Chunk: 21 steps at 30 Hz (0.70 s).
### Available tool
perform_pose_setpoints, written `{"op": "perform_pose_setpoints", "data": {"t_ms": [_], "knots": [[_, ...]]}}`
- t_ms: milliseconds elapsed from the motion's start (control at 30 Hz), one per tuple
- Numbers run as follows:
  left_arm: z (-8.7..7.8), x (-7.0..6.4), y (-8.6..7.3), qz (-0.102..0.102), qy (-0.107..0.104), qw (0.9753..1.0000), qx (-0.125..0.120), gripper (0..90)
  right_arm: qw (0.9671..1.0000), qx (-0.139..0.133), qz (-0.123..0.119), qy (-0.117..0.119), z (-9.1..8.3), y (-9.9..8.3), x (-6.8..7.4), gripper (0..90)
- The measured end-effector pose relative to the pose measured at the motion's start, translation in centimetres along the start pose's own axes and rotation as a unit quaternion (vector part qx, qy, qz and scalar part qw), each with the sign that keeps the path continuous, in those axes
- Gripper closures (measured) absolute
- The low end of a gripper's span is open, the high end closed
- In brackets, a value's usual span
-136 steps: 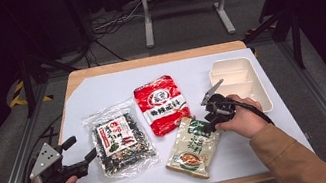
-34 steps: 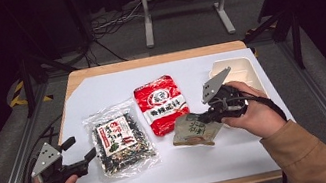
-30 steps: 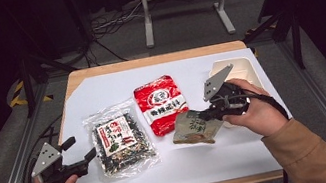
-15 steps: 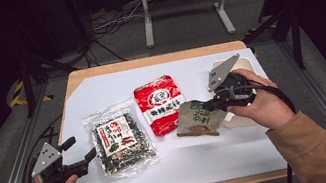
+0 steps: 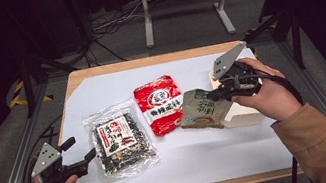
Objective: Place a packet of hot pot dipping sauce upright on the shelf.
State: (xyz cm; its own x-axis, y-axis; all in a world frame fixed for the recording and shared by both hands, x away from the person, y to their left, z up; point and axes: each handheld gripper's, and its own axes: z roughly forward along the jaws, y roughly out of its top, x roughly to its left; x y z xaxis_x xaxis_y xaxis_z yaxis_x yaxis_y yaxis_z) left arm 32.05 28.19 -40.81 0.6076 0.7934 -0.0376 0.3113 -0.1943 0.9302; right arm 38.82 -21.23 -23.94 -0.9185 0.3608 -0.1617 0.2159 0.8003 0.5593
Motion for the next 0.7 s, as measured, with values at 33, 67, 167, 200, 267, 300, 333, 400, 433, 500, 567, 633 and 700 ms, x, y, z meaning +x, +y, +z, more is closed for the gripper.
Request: {"op": "perform_pose_setpoints", "data": {"t_ms": [33, 67, 167, 200, 267, 300, 333, 400, 433, 500, 567, 633, 700], "knots": [[0.0, 0.0, 0.0, 0.001, 0.001, 1.0000, 0.002, 16.5, 1.0000, -0.001, 0.000, -0.001, -0.2, 0.0, -0.2, 89.5], [-0.1, 0.0, -0.1, 0.002, 0.002, 1.0000, 0.003, 16.5, 1.0000, -0.001, 0.001, -0.004, -0.4, 0.0, -0.4, 89.4], [-0.3, 0.0, -0.1, -0.001, 0.004, 1.0000, 0.001, 16.5, 0.9999, -0.005, 0.003, -0.010, -0.8, 0.0, -0.9, 89.5], [-0.3, 0.0, -0.2, -0.001, 0.004, 1.0000, 0.002, 16.5, 0.9999, -0.005, 0.002, -0.012, -0.9, 0.0, -1.1, 89.5], [-0.3, 0.0, -0.2, 0.000, 0.004, 1.0000, 0.003, 16.5, 0.9998, -0.006, 0.005, -0.016, -1.2, 0.0, -1.4, 89.5], [-0.3, 0.0, -0.2, -0.001, 0.005, 1.0000, 0.001, 16.5, 0.9998, -0.008, 0.005, -0.017, -1.3, 0.0, -1.7, 89.4], [-0.4, 0.0, -0.2, -0.002, 0.005, 1.0000, 0.002, 16.5, 0.9998, -0.008, 0.006, -0.019, -1.4, 0.0, -1.9, 89.5], [-0.4, 0.0, -0.2, -0.002, 0.006, 1.0000, 0.002, 16.5, 0.9997, -0.010, 0.007, -0.021, -1.6, 0.0, -2.2, 89.5], [-0.4, 0.0, -0.2, -0.002, 0.006, 1.0000, 0.002, 16.5, 0.9996, -0.011, 0.010, -0.024, -1.7, 0.0, -2.5, 89.4], [-0.4, 0.0, -0.2, -0.002, 0.006, 1.0000, 0.002, 16.5, 0.9995, -0.011, 0.013, -0.026, -1.8, 0.0, -2.7, 89.5], [-0.4, 0.0, -0.2, -0.002, 0.005, 1.0000, 0.002, 16.5, 0.9994, -0.010, 0.013, -0.030, -2.0, -0.1, -3.2, 89.5], [-0.3, 0.0, -0.2, -0.001, 0.005, 1.0000, 0.002, 16.5, 0.9993, -0.009, 0.015, -0.034, -2.1, -0.1, -3.5, 89.5], [-0.3, 0.0, -0.2, -0.001, 0.005, 1.0000, 0.002, 16.5, 0.9991, -0.008, 0.015, -0.038, -2.3, -0.2, -4.0, 89.4]]}}
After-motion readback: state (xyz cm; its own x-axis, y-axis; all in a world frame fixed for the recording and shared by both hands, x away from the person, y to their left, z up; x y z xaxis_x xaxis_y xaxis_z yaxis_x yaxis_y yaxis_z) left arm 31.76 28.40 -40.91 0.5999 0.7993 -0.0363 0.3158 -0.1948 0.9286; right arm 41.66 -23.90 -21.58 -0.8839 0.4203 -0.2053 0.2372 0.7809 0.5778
